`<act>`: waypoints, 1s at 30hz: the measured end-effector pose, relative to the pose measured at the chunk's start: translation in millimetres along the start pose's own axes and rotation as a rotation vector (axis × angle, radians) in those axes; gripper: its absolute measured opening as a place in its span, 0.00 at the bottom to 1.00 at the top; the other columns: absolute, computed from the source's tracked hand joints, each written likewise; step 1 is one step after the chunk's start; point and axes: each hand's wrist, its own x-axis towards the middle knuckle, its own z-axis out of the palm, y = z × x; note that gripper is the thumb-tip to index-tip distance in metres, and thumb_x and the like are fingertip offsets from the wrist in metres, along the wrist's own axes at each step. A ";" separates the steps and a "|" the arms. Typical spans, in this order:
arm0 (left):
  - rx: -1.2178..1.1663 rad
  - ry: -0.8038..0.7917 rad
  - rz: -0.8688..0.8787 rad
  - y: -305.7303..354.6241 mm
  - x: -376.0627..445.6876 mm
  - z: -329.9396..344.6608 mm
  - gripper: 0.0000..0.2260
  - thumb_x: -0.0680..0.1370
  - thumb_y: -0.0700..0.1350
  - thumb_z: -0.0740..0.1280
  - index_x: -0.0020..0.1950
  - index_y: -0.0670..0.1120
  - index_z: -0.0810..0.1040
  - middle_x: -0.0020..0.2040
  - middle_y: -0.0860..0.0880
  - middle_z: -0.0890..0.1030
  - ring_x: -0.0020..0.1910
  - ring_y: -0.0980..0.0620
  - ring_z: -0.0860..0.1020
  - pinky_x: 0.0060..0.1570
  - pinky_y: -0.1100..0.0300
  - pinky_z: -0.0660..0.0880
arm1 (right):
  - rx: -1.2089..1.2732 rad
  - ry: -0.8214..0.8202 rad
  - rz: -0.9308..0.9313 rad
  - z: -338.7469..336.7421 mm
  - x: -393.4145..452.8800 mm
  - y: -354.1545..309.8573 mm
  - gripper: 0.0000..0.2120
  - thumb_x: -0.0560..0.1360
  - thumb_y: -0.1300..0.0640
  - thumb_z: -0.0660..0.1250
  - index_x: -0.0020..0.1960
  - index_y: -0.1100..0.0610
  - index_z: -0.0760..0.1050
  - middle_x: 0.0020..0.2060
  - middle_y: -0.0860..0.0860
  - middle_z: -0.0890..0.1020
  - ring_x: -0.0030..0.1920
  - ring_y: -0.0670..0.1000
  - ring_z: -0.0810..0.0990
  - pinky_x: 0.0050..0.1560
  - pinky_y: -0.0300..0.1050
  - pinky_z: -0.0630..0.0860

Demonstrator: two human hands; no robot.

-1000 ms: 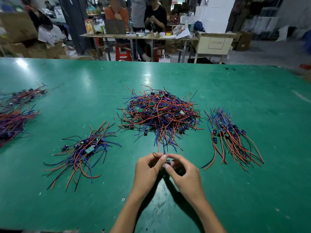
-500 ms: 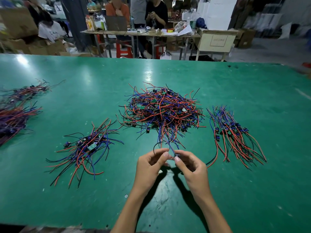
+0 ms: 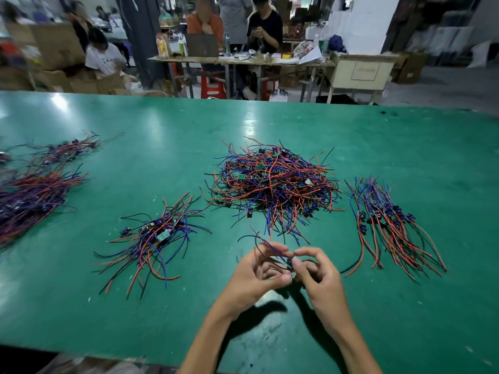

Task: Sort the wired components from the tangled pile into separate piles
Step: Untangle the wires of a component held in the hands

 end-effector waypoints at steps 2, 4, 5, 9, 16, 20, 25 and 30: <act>0.058 0.138 0.010 7.8 0.8 0.4 0.08 0.79 0.31 0.68 0.57 0.38 0.77 0.51 0.42 0.85 0.41 0.51 0.83 0.46 0.61 0.80 | -0.004 -0.033 0.019 3.1 -0.6 -1.7 0.08 0.75 0.45 0.69 0.53 0.44 0.79 0.38 0.54 0.86 0.36 0.49 0.82 0.44 0.50 0.78; 0.133 0.228 0.068 18.5 1.9 -9.5 0.04 0.81 0.36 0.66 0.55 0.39 0.79 0.47 0.43 0.86 0.41 0.52 0.84 0.44 0.62 0.79 | -0.002 -0.051 0.040 5.9 -1.2 -2.6 0.09 0.76 0.45 0.67 0.55 0.42 0.79 0.42 0.51 0.88 0.37 0.51 0.82 0.47 0.47 0.81; 0.169 0.261 0.095 26.6 2.4 -19.5 0.04 0.81 0.37 0.66 0.54 0.40 0.79 0.46 0.44 0.86 0.42 0.52 0.84 0.44 0.63 0.79 | -0.003 -0.047 0.044 6.4 -1.2 -2.8 0.08 0.78 0.46 0.67 0.56 0.41 0.79 0.45 0.50 0.88 0.38 0.52 0.82 0.49 0.47 0.81; 0.416 0.454 0.159 70.3 3.6 -86.1 0.06 0.81 0.36 0.66 0.52 0.44 0.82 0.41 0.46 0.85 0.41 0.52 0.84 0.42 0.64 0.80 | -0.021 0.005 0.048 3.2 -1.6 -1.7 0.08 0.81 0.55 0.67 0.54 0.42 0.80 0.44 0.49 0.88 0.38 0.48 0.84 0.46 0.39 0.79; 1.321 0.715 -0.225 93.8 9.4 -164.3 0.19 0.81 0.36 0.64 0.71 0.34 0.69 0.65 0.33 0.67 0.59 0.31 0.74 0.66 0.43 0.68 | -0.667 0.105 0.039 22.2 14.3 -0.5 0.08 0.73 0.41 0.72 0.50 0.40 0.76 0.43 0.41 0.79 0.41 0.40 0.77 0.45 0.45 0.75; 1.293 0.751 0.055 71.6 35.6 -111.7 0.13 0.80 0.38 0.64 0.64 0.40 0.76 0.60 0.39 0.74 0.57 0.39 0.75 0.61 0.46 0.71 | -0.859 0.146 -0.023 34.2 17.5 0.1 0.06 0.76 0.43 0.71 0.48 0.45 0.82 0.42 0.44 0.75 0.42 0.49 0.80 0.39 0.44 0.71; 1.363 0.573 -0.015 26.0 83.1 -55.1 0.14 0.80 0.56 0.65 0.57 0.49 0.83 0.54 0.47 0.80 0.56 0.47 0.76 0.53 0.53 0.74 | -0.831 0.182 -0.022 29.5 14.2 3.2 0.03 0.78 0.48 0.69 0.46 0.46 0.79 0.41 0.44 0.76 0.40 0.47 0.77 0.39 0.45 0.70; 1.354 0.662 -0.070 7.0 113.2 -54.8 0.21 0.77 0.63 0.67 0.54 0.48 0.84 0.54 0.46 0.80 0.55 0.45 0.77 0.53 0.52 0.74 | -0.736 0.146 0.003 24.2 12.3 3.9 0.05 0.77 0.47 0.69 0.44 0.45 0.78 0.40 0.42 0.77 0.40 0.43 0.76 0.42 0.43 0.70</act>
